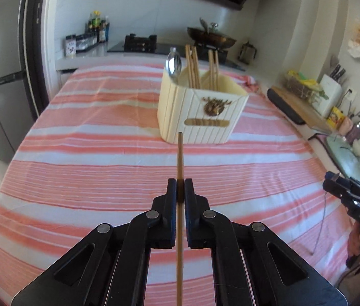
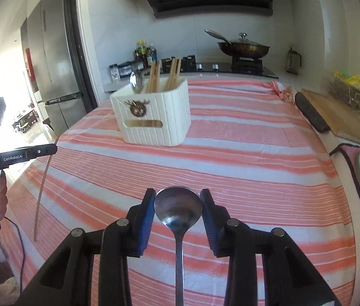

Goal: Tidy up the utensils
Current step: 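Carry the spoon and chopstick over the white box while both tools open to drop them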

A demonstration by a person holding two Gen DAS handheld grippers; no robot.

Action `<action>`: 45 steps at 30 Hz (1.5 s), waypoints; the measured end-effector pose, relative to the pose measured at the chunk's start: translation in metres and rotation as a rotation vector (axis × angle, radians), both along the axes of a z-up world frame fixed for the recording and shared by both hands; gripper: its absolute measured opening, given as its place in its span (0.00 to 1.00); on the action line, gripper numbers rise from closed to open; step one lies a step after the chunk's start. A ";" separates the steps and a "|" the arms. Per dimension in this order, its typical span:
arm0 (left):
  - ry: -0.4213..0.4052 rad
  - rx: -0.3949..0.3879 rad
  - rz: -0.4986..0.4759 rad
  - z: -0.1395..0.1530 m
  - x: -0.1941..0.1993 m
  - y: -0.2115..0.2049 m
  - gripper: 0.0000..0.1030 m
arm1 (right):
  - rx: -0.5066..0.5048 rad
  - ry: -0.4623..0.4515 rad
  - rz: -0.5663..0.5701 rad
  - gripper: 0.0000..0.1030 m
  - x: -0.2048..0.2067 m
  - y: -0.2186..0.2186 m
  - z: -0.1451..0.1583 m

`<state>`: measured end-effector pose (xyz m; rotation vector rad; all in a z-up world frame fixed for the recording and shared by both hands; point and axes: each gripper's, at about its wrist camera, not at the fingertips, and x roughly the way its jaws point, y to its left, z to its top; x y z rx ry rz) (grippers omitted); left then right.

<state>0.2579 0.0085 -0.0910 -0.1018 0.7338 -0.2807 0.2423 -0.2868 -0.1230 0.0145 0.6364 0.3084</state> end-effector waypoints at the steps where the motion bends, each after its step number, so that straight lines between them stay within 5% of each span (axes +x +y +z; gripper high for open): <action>1: -0.020 -0.013 -0.002 0.007 -0.006 0.002 0.04 | 0.002 -0.018 0.006 0.35 -0.007 0.002 0.007; 10: -0.113 -0.079 -0.022 0.041 -0.040 0.007 0.04 | 0.038 -0.109 0.023 0.35 -0.039 0.011 0.039; 23: -0.114 -0.093 -0.032 0.049 -0.031 0.008 0.04 | 0.096 -0.110 0.069 0.35 -0.016 0.015 0.072; 33: -0.169 -0.120 -0.066 0.100 0.009 0.012 0.04 | 0.113 -0.095 0.086 0.35 0.047 0.017 0.116; 40: -0.343 -0.125 -0.030 0.180 0.069 0.001 0.04 | 0.151 -0.169 0.056 0.35 0.116 0.020 0.174; 45: -0.426 -0.087 0.036 0.191 0.125 -0.018 0.04 | 0.150 -0.226 0.031 0.35 0.171 0.032 0.198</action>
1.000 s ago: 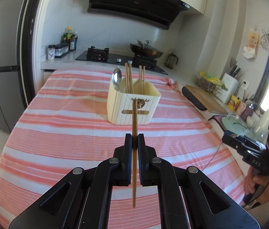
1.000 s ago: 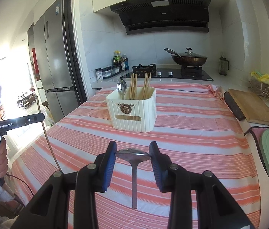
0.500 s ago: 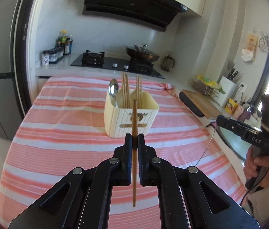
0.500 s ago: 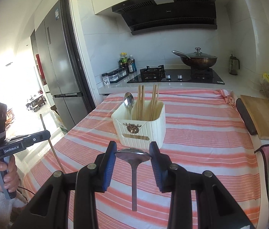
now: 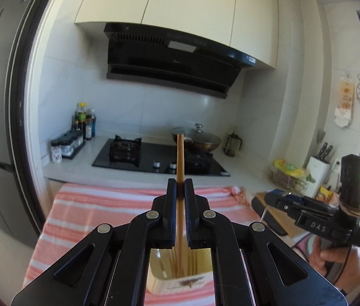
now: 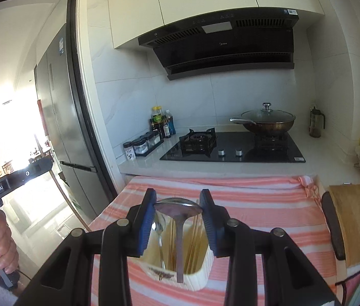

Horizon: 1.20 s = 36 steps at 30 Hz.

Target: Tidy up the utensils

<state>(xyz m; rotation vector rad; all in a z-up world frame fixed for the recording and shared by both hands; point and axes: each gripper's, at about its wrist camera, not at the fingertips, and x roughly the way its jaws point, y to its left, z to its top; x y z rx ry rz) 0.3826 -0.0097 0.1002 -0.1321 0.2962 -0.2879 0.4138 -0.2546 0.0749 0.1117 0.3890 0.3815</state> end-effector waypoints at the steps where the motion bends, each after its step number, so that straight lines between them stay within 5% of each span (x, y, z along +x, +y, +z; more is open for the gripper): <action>1: -0.002 0.012 0.016 -0.005 0.011 -0.004 0.04 | 0.001 -0.002 -0.003 0.35 0.010 0.003 -0.001; 5: 0.116 0.015 0.032 -0.048 0.058 -0.012 0.04 | -0.016 0.044 -0.018 0.35 0.049 0.012 -0.026; 12: 0.322 0.068 0.029 -0.122 0.104 -0.018 0.04 | -0.052 0.271 -0.031 0.35 0.106 0.019 -0.107; 17: 0.366 0.135 0.032 -0.146 0.111 -0.025 0.07 | -0.054 0.354 -0.064 0.35 0.124 0.020 -0.141; 18: 0.371 0.139 0.034 -0.146 0.111 -0.025 0.21 | -0.050 0.362 -0.072 0.36 0.126 0.020 -0.145; 19: 0.378 0.137 0.040 -0.146 0.108 -0.023 0.45 | -0.037 0.362 -0.082 0.36 0.127 0.018 -0.146; 21: 0.355 0.117 0.054 -0.139 0.097 -0.015 0.67 | 0.002 0.356 -0.093 0.36 0.123 0.014 -0.142; 24: 0.310 0.113 0.038 -0.117 0.066 -0.002 0.74 | 0.078 0.302 -0.097 0.37 0.103 -0.002 -0.110; 27: 0.260 0.147 0.088 -0.091 0.017 0.007 0.99 | 0.074 0.176 -0.067 0.47 0.058 -0.010 -0.056; 32: 0.196 0.113 0.153 -0.082 -0.075 0.016 1.00 | 0.025 -0.022 -0.069 0.76 -0.048 -0.013 0.004; 36: 0.232 0.077 0.246 -0.109 -0.123 0.008 1.00 | 0.002 -0.045 -0.107 0.86 -0.124 -0.003 -0.013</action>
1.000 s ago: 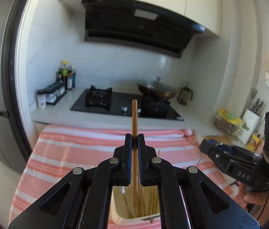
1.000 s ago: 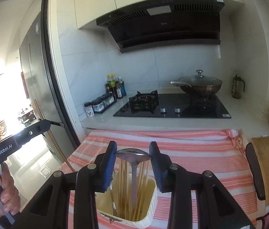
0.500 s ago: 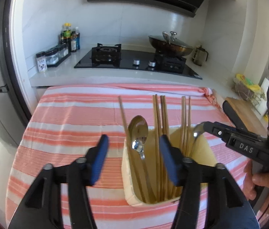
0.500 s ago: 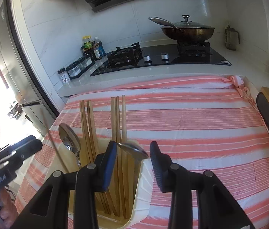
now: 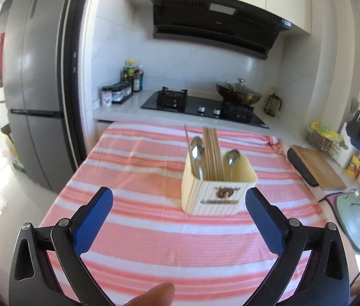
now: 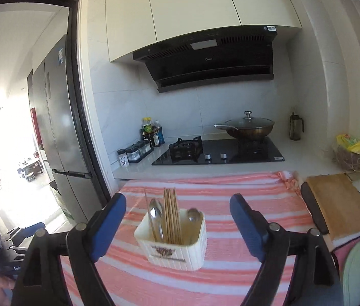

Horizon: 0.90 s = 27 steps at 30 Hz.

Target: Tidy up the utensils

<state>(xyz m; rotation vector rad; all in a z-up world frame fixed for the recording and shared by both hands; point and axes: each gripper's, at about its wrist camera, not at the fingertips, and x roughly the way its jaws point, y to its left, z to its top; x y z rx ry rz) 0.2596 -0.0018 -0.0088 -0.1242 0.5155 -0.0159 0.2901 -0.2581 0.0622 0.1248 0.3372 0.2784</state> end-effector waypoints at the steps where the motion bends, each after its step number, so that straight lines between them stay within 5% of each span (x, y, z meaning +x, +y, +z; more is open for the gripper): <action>1: 0.015 0.010 0.022 -0.006 -0.008 -0.004 1.00 | -0.007 0.021 -0.004 0.87 -0.014 0.004 -0.011; 4: 0.069 0.086 0.093 -0.016 -0.028 -0.017 1.00 | -0.030 0.090 -0.016 0.88 -0.050 0.012 -0.046; 9: 0.041 0.175 0.089 -0.014 -0.059 -0.034 1.00 | -0.103 0.134 -0.077 0.95 -0.092 0.019 -0.069; 27: -0.011 0.178 0.030 0.020 -0.112 -0.048 1.00 | -0.176 0.057 -0.077 1.00 -0.150 0.032 -0.033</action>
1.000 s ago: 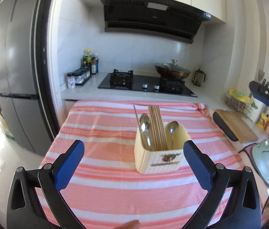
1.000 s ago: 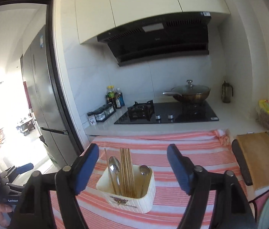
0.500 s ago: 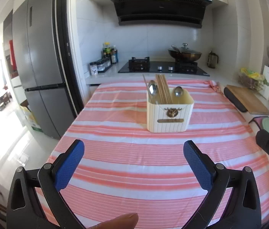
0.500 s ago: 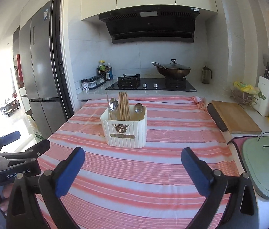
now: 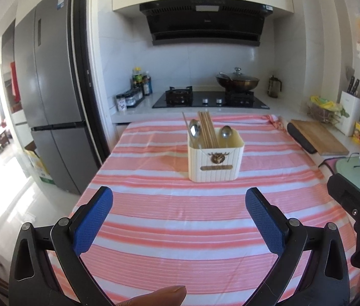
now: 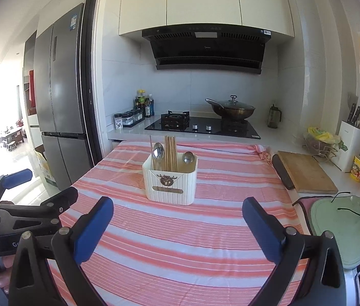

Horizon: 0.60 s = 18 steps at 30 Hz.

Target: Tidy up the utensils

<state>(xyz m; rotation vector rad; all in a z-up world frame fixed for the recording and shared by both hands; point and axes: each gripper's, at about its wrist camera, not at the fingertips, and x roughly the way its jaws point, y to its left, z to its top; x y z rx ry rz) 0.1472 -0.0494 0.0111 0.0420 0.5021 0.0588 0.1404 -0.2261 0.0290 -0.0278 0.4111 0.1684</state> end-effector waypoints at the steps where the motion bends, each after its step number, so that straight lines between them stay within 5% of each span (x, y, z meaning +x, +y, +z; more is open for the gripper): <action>1: -0.001 -0.002 0.002 0.001 0.000 0.000 1.00 | 0.000 -0.003 -0.001 1.00 -0.002 0.000 0.001; 18: -0.030 -0.013 0.024 0.008 -0.013 0.007 1.00 | -0.014 -0.020 0.019 1.00 -0.017 0.006 0.009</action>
